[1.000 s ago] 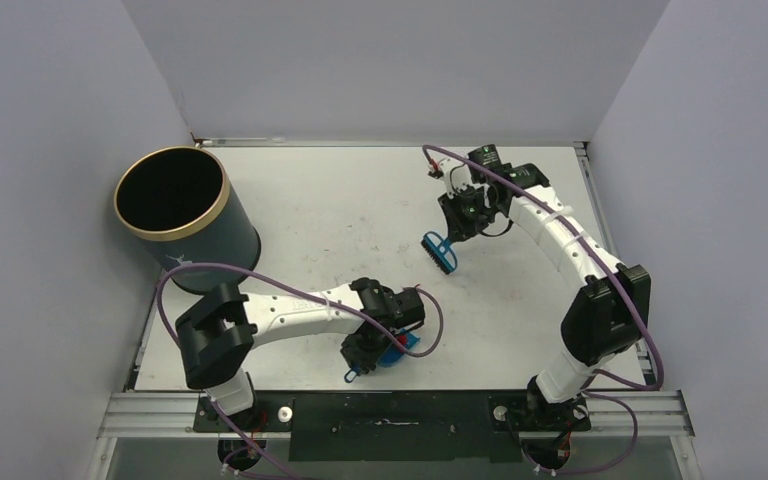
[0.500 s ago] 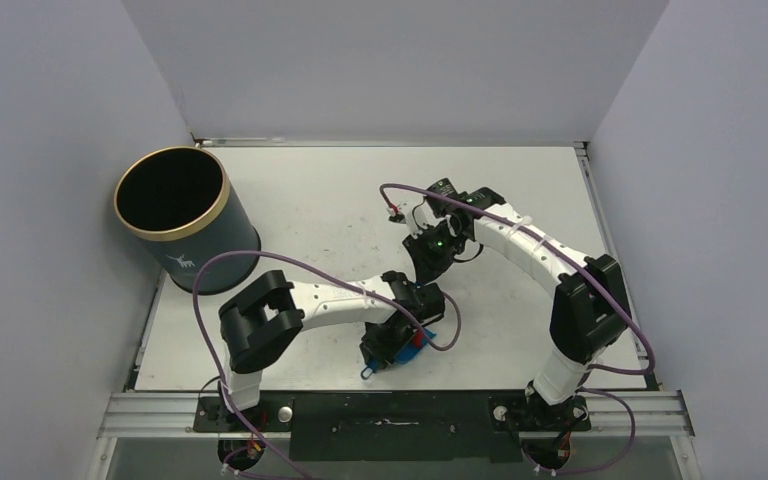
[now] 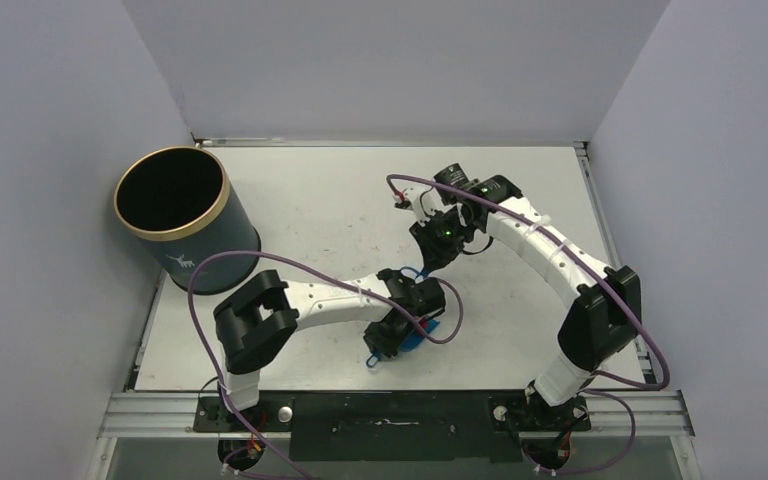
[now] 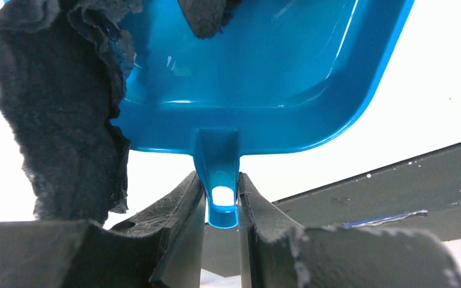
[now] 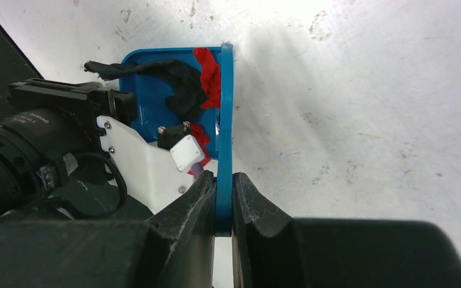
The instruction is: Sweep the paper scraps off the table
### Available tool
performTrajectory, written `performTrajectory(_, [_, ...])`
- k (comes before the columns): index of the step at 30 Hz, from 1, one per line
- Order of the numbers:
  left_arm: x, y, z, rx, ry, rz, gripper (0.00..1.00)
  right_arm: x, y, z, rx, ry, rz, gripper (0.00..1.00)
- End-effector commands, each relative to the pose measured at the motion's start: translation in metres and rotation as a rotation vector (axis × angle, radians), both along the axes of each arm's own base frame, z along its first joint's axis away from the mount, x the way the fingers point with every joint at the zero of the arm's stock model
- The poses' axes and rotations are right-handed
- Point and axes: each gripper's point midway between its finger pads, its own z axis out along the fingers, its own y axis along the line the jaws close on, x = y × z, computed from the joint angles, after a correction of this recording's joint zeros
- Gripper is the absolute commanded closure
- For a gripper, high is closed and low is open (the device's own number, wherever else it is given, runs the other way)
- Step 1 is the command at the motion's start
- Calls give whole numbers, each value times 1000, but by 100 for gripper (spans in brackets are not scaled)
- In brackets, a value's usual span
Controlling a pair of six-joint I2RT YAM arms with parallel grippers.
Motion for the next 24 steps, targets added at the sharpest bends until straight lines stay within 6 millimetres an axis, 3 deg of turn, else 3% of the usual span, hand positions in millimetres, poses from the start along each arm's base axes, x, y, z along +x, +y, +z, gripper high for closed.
performTrajectory(1, [21, -19, 17, -137, -133, 38, 100, 12, -11, 42, 9, -159, 9, 95])
performTrajectory(6, [26, -21, 12, -160, -181, 44, 100, 15, -30, 48, 6, -170, 0, 95])
performTrajectory(15, [29, -22, 7, -190, -228, 55, 100, 56, -74, 86, 53, -282, -150, 95])
performTrajectory(20, [33, -25, 21, -255, -284, 69, 100, 73, -104, 82, 116, -270, -275, 95])
performTrajectory(24, [53, -29, 31, -328, -408, 117, 100, 84, -132, 67, 183, -234, -406, 95])
